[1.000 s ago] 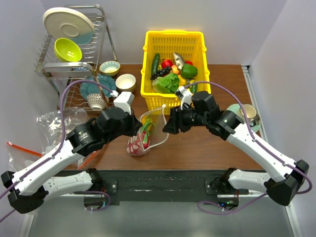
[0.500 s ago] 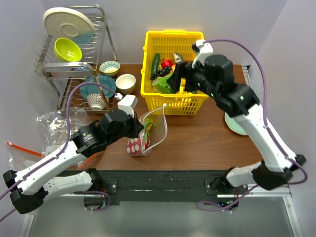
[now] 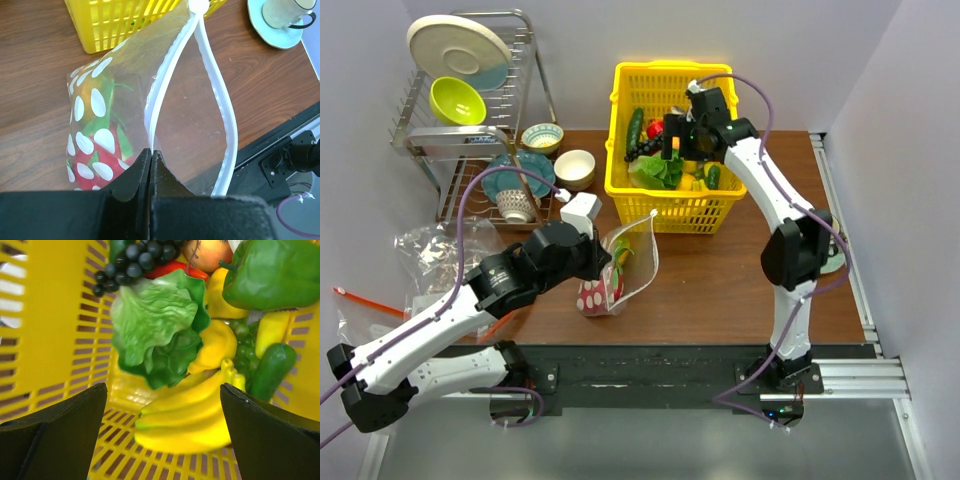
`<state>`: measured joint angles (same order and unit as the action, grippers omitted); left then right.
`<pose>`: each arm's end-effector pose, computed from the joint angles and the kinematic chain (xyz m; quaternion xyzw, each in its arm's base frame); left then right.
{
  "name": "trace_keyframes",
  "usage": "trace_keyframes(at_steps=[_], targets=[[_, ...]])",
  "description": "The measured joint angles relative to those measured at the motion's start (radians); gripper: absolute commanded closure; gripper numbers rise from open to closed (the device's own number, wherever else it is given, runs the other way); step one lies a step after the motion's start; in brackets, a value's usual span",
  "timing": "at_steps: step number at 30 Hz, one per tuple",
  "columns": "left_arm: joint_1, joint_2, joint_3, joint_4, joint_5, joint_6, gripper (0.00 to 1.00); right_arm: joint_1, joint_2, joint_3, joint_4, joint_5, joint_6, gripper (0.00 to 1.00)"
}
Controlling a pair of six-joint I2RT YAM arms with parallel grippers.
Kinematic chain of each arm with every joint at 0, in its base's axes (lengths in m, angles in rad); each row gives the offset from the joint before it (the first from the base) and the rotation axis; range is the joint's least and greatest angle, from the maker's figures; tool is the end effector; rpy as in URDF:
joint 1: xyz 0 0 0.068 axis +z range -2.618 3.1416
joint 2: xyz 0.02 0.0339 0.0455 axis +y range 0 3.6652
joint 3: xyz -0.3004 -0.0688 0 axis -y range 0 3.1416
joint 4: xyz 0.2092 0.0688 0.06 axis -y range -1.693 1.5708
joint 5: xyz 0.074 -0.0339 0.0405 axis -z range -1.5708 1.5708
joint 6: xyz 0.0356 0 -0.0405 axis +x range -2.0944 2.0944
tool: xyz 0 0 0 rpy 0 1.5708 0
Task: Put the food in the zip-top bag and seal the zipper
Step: Pick up the fake vegetable from the bin.
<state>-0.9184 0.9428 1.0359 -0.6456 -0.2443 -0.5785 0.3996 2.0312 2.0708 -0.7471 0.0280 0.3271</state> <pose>0.0910 -0.1049 0.3788 0.0880 0.8642 -0.2513 0.4269 0.4089 0.1716 0.3796 -0.0271 0.9078 0.1368 0.3955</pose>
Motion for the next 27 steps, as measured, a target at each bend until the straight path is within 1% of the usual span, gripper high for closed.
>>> trace_keyframes(at_steps=[4, 7, 10, 12, 13, 14, 16, 18, 23, 27], targets=[[0.000, 0.003, 0.000, -0.001, -0.017, -0.003, 1.00, -0.014, 0.136, 0.080, 0.011, -0.033, 0.012, 0.01], [0.000, 0.003, 0.000, -0.002, -0.026, -0.004, 1.00, -0.015, 0.192, 0.098, 0.028, -0.054, 0.025, 0.02], [0.000, 0.003, 0.000, -0.008, -0.031, -0.004, 1.00, -0.014, 0.232, 0.101, 0.048, -0.082, 0.043, 0.06], [0.000, 0.003, 0.000, -0.012, -0.034, -0.005, 1.00, -0.014, 0.252, 0.101, 0.060, -0.101, 0.056, 0.19], [0.000, 0.002, 0.000, -0.015, -0.038, -0.005, 1.00, -0.014, 0.260, 0.101, 0.066, -0.106, 0.061, 0.31], [0.000, 0.002, 0.000, -0.018, -0.040, -0.005, 1.00, -0.014, 0.268, 0.101, 0.068, -0.114, 0.067, 0.61], [0.000, 0.002, 0.000, -0.023, -0.045, -0.005, 1.00, -0.015, 0.274, 0.098, 0.073, -0.141, 0.074, 0.82], [0.000, 0.000, 0.000, -0.028, -0.051, -0.005, 1.00, -0.015, 0.273, 0.097, 0.078, -0.171, 0.081, 1.00], [0.000, -0.016, 0.000, -0.033, -0.066, -0.012, 1.00, -0.014, 0.233, 0.075, 0.088, -0.209, 0.070, 1.00], [0.000, -0.035, 0.000, -0.037, -0.079, -0.012, 1.00, -0.014, 0.123, 0.063, 0.062, -0.234, 0.043, 1.00]])
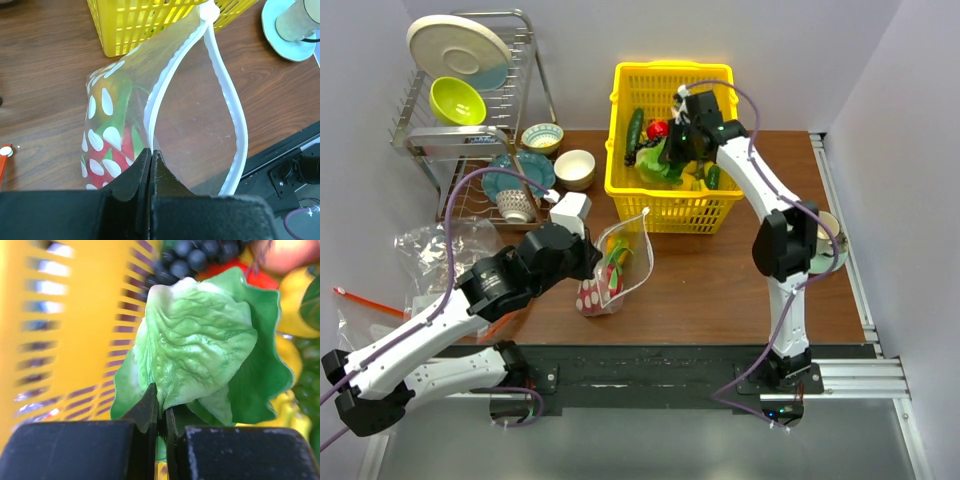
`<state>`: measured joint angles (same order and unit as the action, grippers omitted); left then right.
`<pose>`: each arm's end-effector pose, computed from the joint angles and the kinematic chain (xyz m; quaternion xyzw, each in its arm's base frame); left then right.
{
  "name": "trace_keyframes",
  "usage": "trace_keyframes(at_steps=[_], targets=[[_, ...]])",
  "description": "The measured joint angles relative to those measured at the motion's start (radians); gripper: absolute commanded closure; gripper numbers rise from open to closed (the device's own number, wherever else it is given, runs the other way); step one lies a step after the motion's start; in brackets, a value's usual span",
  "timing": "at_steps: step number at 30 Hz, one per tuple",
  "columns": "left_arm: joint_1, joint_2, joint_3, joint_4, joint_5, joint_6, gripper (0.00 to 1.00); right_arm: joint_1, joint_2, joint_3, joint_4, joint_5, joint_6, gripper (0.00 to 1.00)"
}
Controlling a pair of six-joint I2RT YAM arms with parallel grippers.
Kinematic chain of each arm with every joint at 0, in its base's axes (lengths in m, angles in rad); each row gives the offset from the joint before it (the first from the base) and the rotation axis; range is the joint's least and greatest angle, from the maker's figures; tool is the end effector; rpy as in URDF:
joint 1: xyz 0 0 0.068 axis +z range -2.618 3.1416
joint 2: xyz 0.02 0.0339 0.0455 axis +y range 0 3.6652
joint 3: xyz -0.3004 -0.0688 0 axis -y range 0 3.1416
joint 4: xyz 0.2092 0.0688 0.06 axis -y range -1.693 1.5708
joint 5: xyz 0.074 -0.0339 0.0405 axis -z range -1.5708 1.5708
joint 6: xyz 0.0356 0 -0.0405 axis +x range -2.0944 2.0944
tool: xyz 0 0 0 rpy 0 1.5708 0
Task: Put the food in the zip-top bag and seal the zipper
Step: Pick up the fake vegetable from the bin.
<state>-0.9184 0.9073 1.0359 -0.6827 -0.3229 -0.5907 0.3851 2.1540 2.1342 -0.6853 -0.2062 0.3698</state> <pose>0.0857 -0.0936 0.3798 0.0634 0.8634 -0.2267 0.4462 0.4409 0.1866 0.3495 -0.0501 0.9026 0.2406 0.3534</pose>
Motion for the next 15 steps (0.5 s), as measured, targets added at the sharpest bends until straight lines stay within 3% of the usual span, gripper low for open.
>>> trace_keyframes(at_steps=[10, 15], targets=[[0.000, -0.015, 0.000, -0.016, -0.013, 0.000, 1.00, 0.000, -0.451, -0.006, 0.027, -0.103, -0.048, 1.00], [0.000, -0.030, 0.000, -0.023, -0.013, -0.001, 1.00, 0.000, -0.677, -0.130, 0.097, -0.211, -0.031, 1.00]])
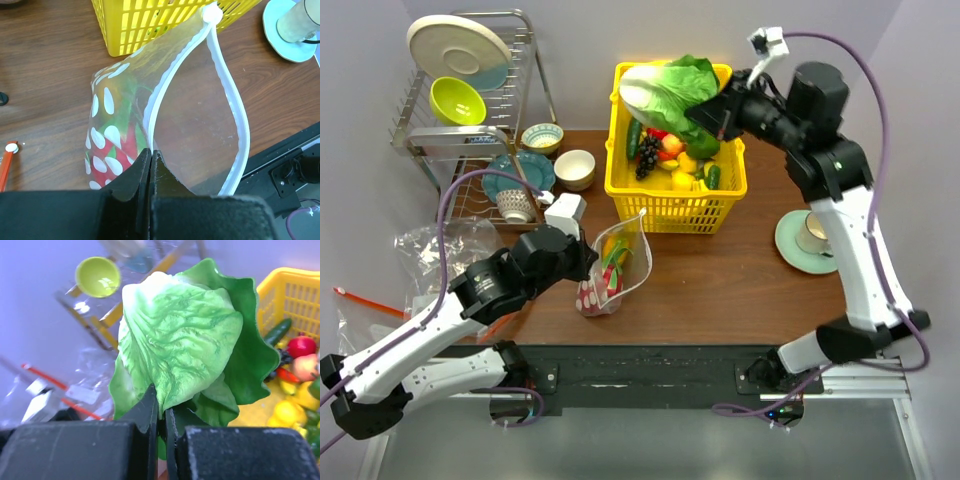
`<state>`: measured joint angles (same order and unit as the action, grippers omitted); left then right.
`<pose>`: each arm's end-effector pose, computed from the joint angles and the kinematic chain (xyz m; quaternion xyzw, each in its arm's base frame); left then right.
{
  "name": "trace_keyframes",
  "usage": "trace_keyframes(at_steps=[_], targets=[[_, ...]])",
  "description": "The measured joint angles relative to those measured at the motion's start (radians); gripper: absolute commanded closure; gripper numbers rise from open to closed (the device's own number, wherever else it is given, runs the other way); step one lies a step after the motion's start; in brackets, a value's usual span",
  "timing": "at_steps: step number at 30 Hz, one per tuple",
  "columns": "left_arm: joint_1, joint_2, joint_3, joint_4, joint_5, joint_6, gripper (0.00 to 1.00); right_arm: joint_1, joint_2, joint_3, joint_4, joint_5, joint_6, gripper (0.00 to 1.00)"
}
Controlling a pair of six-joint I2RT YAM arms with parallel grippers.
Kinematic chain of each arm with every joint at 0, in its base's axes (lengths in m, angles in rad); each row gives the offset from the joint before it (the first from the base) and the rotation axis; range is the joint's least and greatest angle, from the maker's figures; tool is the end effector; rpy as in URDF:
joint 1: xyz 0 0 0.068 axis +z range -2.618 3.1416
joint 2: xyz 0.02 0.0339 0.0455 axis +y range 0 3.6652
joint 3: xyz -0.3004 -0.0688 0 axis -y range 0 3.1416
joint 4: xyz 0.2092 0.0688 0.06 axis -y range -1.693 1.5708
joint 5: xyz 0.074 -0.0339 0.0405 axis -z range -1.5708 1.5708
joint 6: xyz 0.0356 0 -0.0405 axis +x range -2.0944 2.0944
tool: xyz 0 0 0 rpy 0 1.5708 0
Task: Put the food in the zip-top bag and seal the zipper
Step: Pick up the fake vegetable from the bin, then place the fake vegetable in the zipper food storage bag.
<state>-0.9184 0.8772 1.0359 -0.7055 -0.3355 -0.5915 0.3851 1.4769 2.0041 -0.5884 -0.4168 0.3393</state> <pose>0.0803 -0.0858 0.3808 0.0592 0.8614 -0.2250 0.4515 0.2252 0.1068 0.5632 -0.1580 0.7092 0.3784 0.5734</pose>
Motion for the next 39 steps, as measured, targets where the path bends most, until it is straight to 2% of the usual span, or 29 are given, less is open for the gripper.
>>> trace_keyframes(at_steps=[5, 11, 18, 22, 31, 35, 39], targets=[[0.000, -0.006, 0.000, -0.004, -0.001, 0.000, 1.00, 0.000, -0.208, -0.230, 0.061, -0.130, 0.043, 1.00], [0.000, -0.022, 0.000, -0.015, -0.010, 0.000, 1.00, 0.001, -0.355, -0.421, 0.052, -0.238, 0.065, 1.00], [0.000, -0.026, 0.000, -0.014, -0.013, -0.001, 1.00, 0.001, -0.545, -0.749, 0.097, -0.344, 0.161, 1.00], [0.000, -0.017, 0.000, -0.009, -0.011, -0.005, 1.00, 0.019, -0.579, -0.887, 0.117, -0.382, 0.212, 1.00], [0.000, 0.011, 0.002, 0.009, 0.000, -0.024, 1.00, 0.135, -0.571, -0.945, 0.102, -0.333, 0.215, 1.00], [0.000, 0.018, 0.002, 0.014, 0.003, -0.027, 1.00, 0.215, -0.515, -0.916, 0.038, -0.242, 0.192, 1.00], [0.000, 0.023, 0.002, 0.020, 0.010, -0.027, 1.00, 0.244, -0.415, -0.838, -0.062, -0.119, 0.154, 1.00]])
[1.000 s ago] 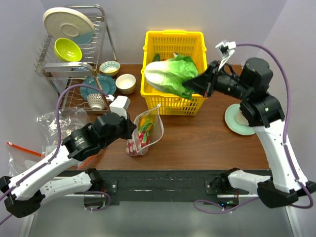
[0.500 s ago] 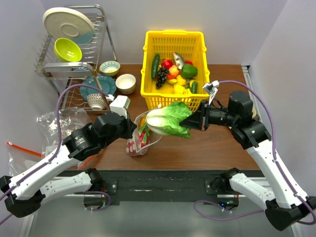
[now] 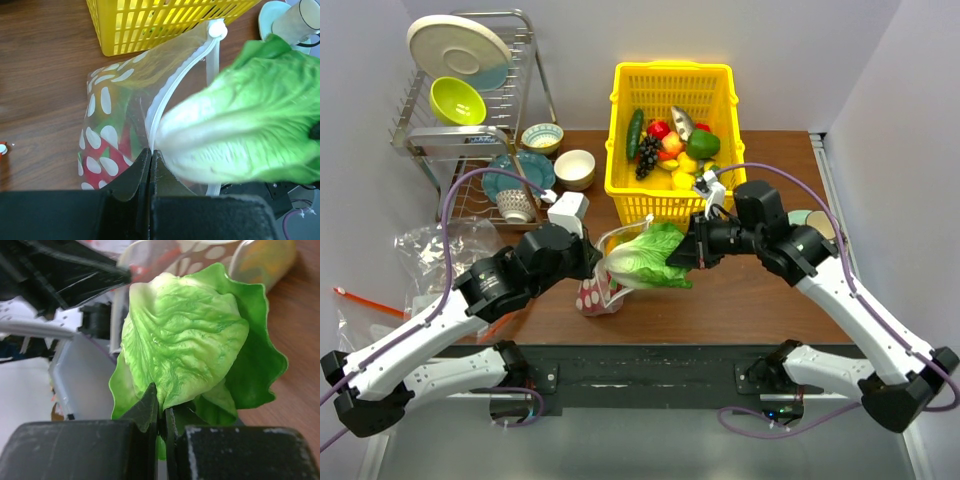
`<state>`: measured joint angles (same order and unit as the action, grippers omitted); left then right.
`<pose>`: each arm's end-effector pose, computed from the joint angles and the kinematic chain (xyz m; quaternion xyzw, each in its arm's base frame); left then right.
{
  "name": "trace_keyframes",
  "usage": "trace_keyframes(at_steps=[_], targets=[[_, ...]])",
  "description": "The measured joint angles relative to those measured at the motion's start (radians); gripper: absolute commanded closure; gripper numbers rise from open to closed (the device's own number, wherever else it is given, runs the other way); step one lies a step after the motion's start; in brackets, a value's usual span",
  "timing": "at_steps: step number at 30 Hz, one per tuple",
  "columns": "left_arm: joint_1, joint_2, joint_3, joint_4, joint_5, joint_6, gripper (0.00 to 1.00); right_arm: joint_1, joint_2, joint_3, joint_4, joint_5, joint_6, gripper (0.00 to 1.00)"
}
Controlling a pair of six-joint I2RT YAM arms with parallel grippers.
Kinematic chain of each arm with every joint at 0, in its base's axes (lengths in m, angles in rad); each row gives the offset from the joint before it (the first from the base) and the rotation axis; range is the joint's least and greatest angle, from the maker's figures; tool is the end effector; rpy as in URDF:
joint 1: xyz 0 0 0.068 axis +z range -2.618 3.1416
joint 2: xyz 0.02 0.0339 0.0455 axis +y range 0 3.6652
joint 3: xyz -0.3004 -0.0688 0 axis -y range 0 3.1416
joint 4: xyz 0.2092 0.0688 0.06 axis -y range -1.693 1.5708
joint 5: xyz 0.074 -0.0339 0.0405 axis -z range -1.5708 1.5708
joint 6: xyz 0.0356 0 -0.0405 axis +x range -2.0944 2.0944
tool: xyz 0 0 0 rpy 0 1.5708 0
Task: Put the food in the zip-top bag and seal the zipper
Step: Place the fake vegetable in the zipper food storage bag.
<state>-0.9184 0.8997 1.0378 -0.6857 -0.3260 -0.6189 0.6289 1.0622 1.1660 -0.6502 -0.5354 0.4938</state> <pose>0.0844 -0.0917 0.3809 0.0498 0.8626 -0.2341 0.4456 0.1227 0.1117 0.4029 -0.1861 0.8300 0.4468 0.2774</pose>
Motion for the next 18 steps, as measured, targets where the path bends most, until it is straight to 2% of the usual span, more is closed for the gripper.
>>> trace_keyframes(at_steps=[8, 18], targets=[[0.000, 0.007, 0.000, 0.019, 0.012, -0.001, 1.00, 0.047, 0.093, 0.089, -0.064, 0.132, -0.028, 1.00], [0.000, 0.042, 0.000, 0.043, 0.041, -0.001, 1.00, 0.226, 0.263, 0.259, -0.072, 0.206, -0.027, 1.00]])
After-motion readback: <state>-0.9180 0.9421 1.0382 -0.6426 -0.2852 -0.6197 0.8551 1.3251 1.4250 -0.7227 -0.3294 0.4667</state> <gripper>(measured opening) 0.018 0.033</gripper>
